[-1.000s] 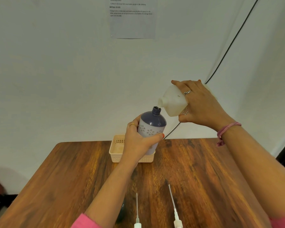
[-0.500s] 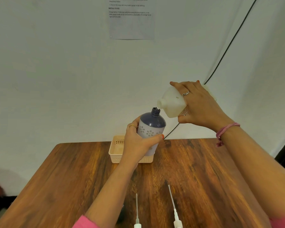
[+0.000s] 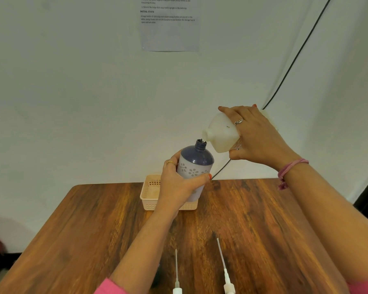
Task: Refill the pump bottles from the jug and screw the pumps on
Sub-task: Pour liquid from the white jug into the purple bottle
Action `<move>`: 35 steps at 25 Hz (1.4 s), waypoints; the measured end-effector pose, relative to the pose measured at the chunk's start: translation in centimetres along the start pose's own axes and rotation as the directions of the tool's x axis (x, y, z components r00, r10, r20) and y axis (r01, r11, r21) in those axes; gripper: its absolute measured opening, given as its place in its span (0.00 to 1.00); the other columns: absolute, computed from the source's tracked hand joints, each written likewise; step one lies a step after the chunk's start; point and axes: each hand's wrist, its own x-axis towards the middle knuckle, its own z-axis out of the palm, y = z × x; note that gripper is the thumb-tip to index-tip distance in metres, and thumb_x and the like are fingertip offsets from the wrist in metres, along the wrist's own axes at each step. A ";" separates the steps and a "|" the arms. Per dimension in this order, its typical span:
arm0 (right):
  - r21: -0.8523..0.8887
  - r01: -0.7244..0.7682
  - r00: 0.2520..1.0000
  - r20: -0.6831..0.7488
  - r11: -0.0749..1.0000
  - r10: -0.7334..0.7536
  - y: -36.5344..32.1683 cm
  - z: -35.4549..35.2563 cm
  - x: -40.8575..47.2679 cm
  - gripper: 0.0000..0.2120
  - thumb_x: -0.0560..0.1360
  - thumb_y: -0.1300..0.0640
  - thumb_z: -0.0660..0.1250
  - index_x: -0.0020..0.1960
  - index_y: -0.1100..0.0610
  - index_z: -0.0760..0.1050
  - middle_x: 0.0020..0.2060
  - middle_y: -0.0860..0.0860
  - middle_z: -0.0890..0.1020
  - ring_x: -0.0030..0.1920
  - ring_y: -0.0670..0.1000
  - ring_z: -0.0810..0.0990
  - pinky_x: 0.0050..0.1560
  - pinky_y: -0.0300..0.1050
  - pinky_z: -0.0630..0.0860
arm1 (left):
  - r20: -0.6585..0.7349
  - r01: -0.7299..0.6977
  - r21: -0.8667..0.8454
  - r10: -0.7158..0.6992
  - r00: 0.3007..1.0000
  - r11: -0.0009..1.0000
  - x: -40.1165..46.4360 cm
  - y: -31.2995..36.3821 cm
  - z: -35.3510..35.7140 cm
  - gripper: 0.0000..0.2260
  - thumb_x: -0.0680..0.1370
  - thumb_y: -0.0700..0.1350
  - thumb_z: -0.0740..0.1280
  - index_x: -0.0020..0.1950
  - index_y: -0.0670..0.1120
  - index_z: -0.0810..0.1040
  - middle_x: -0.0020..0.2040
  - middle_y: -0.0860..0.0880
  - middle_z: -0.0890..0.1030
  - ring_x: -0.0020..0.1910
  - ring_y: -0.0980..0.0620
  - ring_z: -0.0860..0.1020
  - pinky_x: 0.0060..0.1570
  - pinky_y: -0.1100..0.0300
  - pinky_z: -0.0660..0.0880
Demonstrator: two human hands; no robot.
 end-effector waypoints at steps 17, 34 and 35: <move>-0.020 0.016 1.000 0.002 1.000 -0.016 -0.1 -0.1 -0.1 0.50 0.58 0.52 0.78 0.74 0.56 0.58 0.64 0.58 0.72 0.64 0.60 0.69 0.70 0.61 0.56 | -0.012 -0.008 -0.020 0.008 1.000 1.000 -0.3 -0.3 -0.1 0.36 0.62 0.45 0.81 0.66 0.54 0.70 0.58 0.52 0.76 0.55 0.55 0.76 0.38 0.69 0.77; -0.013 0.027 1.000 -0.007 1.000 -0.028 -0.3 0.1 -0.3 0.50 0.57 0.53 0.78 0.74 0.56 0.58 0.63 0.58 0.72 0.63 0.60 0.70 0.70 0.62 0.56 | -0.026 -0.002 -0.023 0.001 1.000 1.000 -0.5 -0.2 0.1 0.34 0.62 0.44 0.81 0.63 0.55 0.70 0.57 0.53 0.76 0.52 0.56 0.77 0.35 0.71 0.76; -0.012 0.025 1.000 -0.005 1.000 -0.025 -0.3 0.1 -0.3 0.50 0.58 0.53 0.78 0.74 0.56 0.58 0.63 0.58 0.72 0.64 0.60 0.70 0.70 0.62 0.56 | -0.028 -0.002 -0.019 0.002 1.000 1.000 -0.5 -0.2 0.1 0.34 0.62 0.44 0.81 0.63 0.55 0.70 0.57 0.52 0.76 0.52 0.56 0.77 0.36 0.70 0.76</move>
